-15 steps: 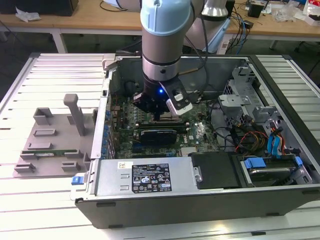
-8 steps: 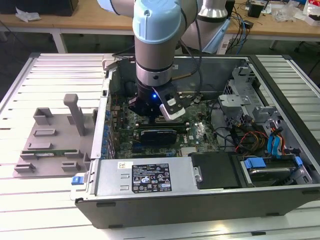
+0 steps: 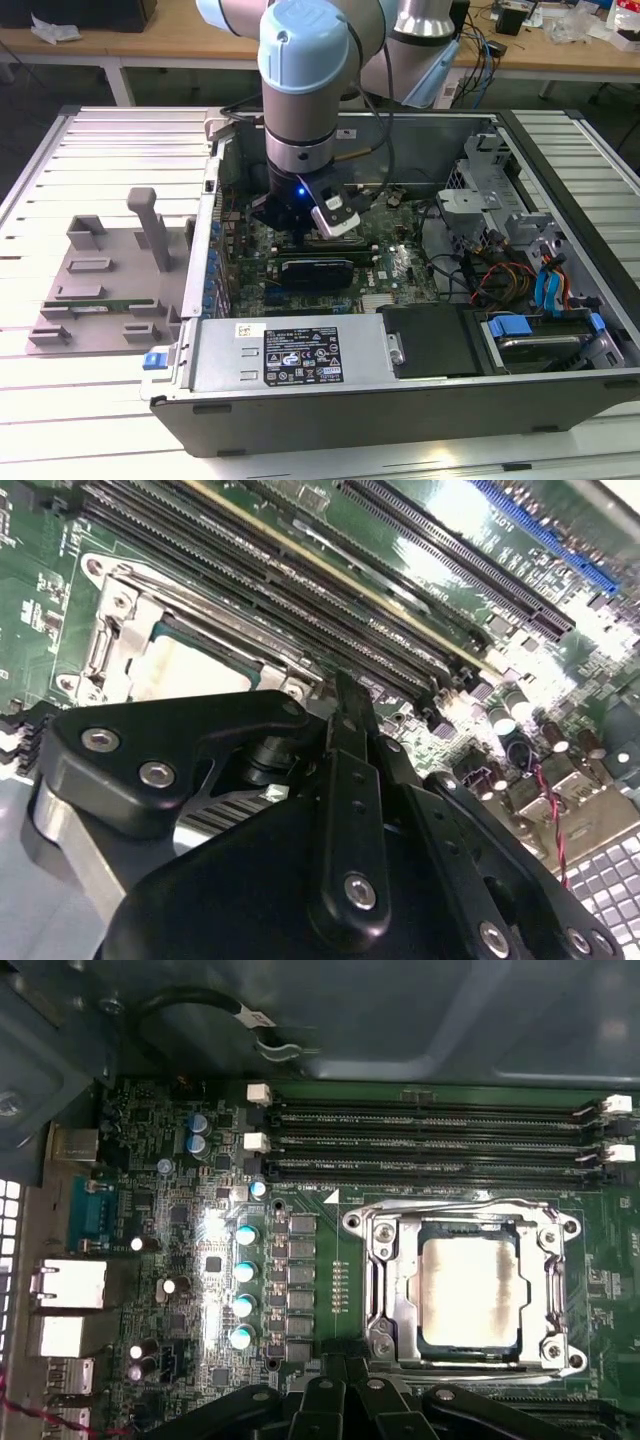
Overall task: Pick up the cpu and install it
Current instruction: 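Install the second cpu locking lever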
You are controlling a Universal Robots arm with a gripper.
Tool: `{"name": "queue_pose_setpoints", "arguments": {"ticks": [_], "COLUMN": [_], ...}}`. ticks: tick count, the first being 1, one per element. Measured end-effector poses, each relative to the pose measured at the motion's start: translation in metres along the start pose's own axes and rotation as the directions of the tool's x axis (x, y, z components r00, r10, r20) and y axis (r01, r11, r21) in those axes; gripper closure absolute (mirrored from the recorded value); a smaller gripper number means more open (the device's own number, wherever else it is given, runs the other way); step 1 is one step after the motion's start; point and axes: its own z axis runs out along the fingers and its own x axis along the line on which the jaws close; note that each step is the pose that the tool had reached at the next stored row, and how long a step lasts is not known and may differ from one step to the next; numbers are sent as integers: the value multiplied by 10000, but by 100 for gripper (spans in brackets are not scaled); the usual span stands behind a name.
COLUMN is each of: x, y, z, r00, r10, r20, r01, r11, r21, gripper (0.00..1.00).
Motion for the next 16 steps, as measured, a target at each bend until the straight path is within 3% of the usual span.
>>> {"name": "queue_pose_setpoints", "arguments": {"ticks": [5,9,11,14,16], "x": [1,-22,-66,-313,-419], "y": [-2,11,10,9,13], "z": [15,-102,-111,-110,-108], "r00": [10000,10000,10000,9997,9995], "r10": [-59,-62,-58,-33,-19], "r20": [-5,-9,-34,-236,-329], "r01": [59,62,58,38,31], "r11": [10000,10000,10000,9997,9994], "r21": [-9,-1,21,230,350], "gripper": [89,89,89,89,89]}}
